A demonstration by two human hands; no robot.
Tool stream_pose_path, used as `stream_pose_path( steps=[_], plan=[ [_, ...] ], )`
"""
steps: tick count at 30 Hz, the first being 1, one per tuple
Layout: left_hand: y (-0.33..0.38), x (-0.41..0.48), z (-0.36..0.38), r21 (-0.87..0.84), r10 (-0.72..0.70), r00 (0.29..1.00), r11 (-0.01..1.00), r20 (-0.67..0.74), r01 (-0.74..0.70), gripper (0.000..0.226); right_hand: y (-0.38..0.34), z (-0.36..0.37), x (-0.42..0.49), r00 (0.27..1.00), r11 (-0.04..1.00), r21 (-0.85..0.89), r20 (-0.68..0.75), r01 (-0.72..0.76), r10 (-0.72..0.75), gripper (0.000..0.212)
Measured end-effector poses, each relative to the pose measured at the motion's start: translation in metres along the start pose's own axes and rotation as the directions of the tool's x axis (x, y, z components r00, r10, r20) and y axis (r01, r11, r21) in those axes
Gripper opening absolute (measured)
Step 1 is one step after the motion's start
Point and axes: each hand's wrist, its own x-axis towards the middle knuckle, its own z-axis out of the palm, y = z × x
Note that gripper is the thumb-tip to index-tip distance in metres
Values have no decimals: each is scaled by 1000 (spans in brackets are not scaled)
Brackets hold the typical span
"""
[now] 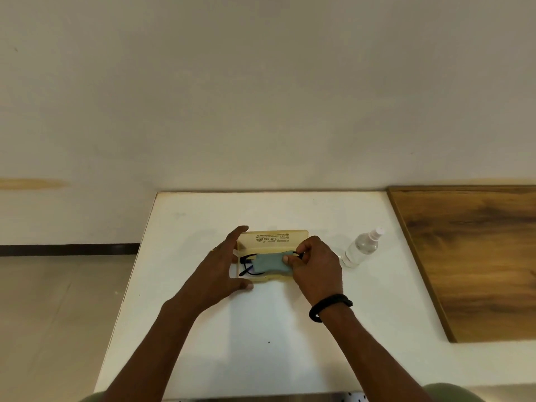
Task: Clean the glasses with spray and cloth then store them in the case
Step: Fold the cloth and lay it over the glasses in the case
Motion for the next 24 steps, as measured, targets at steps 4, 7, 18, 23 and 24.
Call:
stream_pose_path(
  steps=[4,7,18,23,24],
  plan=[
    [-1,-3,3,-8,9,1000,1000,-19,-9,112,-2,-16,-9,997,994,80,-39,75,-72,27],
    [-1,-5,4,-8,23,999,1000,-34,-24,110,1,-35,-19,994,994,-33,38,105,-104,47],
    [-4,-5,6,43,60,997,997,-53,-57,108,29,-31,0,920,970,-135,365,203,-142,130],
    [-6,-6,8,60,71,996,996,-58,-68,108,34,-29,4,896,953,-122,391,276,-210,126],
    [-6,-6,8,59,73,996,996,-58,-69,108,35,-28,4,896,952,-121,386,282,-217,124]
  ],
)
